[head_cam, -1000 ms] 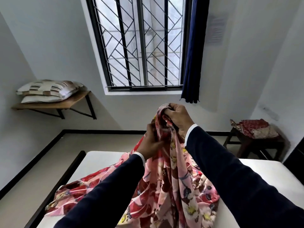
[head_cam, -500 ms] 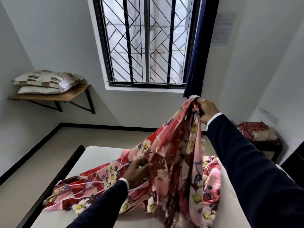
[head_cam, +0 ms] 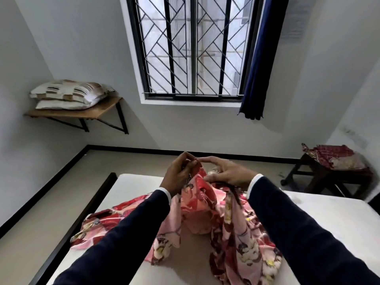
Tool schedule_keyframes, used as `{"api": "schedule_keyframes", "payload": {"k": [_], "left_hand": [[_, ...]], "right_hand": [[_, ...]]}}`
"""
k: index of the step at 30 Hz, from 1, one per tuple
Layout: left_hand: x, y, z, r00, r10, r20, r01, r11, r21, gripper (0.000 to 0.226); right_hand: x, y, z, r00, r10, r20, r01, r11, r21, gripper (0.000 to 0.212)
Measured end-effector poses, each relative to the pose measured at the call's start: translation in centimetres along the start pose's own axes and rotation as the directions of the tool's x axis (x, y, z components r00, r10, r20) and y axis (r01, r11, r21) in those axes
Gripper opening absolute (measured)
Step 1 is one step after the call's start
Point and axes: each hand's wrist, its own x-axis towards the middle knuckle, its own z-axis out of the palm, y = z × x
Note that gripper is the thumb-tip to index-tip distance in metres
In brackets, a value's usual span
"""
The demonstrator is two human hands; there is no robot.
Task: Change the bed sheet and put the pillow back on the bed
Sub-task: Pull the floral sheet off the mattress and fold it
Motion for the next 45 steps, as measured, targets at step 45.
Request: {"api": "schedule_keyframes", "payload": {"k": [45], "left_hand": [[-5.5,-3.0,-0.9,0.974,-0.225,0.026,0.226,0.959,-0.169,0.021]], "right_hand": [[-0.5,7.1,-0.2,0.889,-0.065,-0.453,0.02,0.994,-0.105,0.017]]}}
